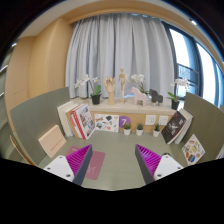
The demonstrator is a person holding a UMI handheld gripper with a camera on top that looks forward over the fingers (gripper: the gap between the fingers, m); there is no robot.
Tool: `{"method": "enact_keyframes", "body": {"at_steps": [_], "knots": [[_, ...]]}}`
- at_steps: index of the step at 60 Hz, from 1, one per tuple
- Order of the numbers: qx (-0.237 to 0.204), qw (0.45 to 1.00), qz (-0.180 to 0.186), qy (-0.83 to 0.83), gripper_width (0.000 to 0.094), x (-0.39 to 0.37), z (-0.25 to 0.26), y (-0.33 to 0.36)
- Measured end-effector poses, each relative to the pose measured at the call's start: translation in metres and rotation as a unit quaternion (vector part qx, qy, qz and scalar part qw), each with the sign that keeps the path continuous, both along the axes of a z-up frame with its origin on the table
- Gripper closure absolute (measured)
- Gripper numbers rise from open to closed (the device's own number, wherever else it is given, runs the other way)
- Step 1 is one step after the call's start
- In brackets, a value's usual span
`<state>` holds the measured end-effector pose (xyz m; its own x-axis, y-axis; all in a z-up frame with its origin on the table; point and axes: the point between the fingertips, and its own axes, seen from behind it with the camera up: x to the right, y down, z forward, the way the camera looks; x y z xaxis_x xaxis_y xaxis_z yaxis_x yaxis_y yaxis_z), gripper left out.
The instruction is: Arrange mouse
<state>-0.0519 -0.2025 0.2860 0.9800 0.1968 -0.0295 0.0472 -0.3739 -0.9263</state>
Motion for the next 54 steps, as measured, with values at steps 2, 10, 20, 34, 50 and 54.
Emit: {"method": "enact_keyframes", "body": {"at_steps": [2, 10, 20, 34, 50, 54], "knots": [[-0.008, 1.0, -0.002, -0.002, 0.0067, 0.004, -0.011, -0.002], [-0.047, 0.998, -0.024, -0.018, 0.0077, 0.042, -0.079, -0.011], [-0.104, 0.992, -0.064, -0.025, 0.0078, 0.109, -0.159, -0.021], [-0.172, 0.977, -0.124, -0.037, 0.0081, 0.213, -0.241, -0.011], [-0.2, 0.969, -0.141, -0.04, 0.0093, 0.284, -0.288, 0.078], [-0.201, 0.969, -0.135, -0.037, 0.0097, 0.29, -0.294, 0.105]]}}
